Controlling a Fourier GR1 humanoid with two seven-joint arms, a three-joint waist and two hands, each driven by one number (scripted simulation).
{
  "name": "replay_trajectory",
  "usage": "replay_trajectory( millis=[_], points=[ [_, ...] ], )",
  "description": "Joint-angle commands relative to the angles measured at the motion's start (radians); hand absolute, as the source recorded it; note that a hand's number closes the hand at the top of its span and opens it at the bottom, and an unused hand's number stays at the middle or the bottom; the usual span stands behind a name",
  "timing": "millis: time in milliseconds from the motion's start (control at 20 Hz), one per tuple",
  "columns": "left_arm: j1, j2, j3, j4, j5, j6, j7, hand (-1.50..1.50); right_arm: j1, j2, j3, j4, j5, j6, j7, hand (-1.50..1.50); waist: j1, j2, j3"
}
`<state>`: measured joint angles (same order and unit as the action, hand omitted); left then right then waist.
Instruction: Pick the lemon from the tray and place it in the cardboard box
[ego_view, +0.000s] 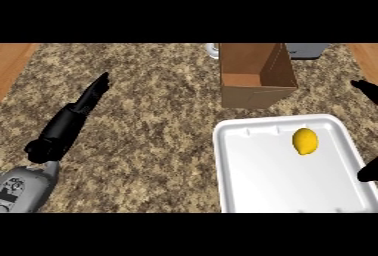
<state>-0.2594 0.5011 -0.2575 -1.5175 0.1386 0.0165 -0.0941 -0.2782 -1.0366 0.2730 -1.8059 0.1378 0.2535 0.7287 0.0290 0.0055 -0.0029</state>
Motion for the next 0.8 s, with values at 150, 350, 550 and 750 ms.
replay_trajectory(
  millis=[150,350,550,750],
  points=[
    [-0.022,-0.012,0.036,0.009,-0.016,-0.018,0.016,0.00,-0.207,0.189,0.153,0.024,0.023,0.175,0.323,-1.50,-0.009,-0.004,0.002],
    [-0.008,-0.038,0.050,0.059,-0.032,-0.031,-0.033,0.00,-0.246,0.272,0.150,0.125,0.022,0.203,0.361,-1.50,-0.020,-0.004,0.002],
    [0.045,-0.051,0.029,-0.042,-0.065,-0.012,0.028,0.00,-0.243,0.308,0.149,0.147,0.019,0.221,0.379,-1.50,-0.020,-0.007,0.002],
    [0.022,-0.057,0.069,0.043,-0.054,-0.052,-0.032,0.00,-0.260,0.409,0.225,0.233,0.150,0.155,0.385,-1.50,-0.021,-0.004,0.002]
  ],
)
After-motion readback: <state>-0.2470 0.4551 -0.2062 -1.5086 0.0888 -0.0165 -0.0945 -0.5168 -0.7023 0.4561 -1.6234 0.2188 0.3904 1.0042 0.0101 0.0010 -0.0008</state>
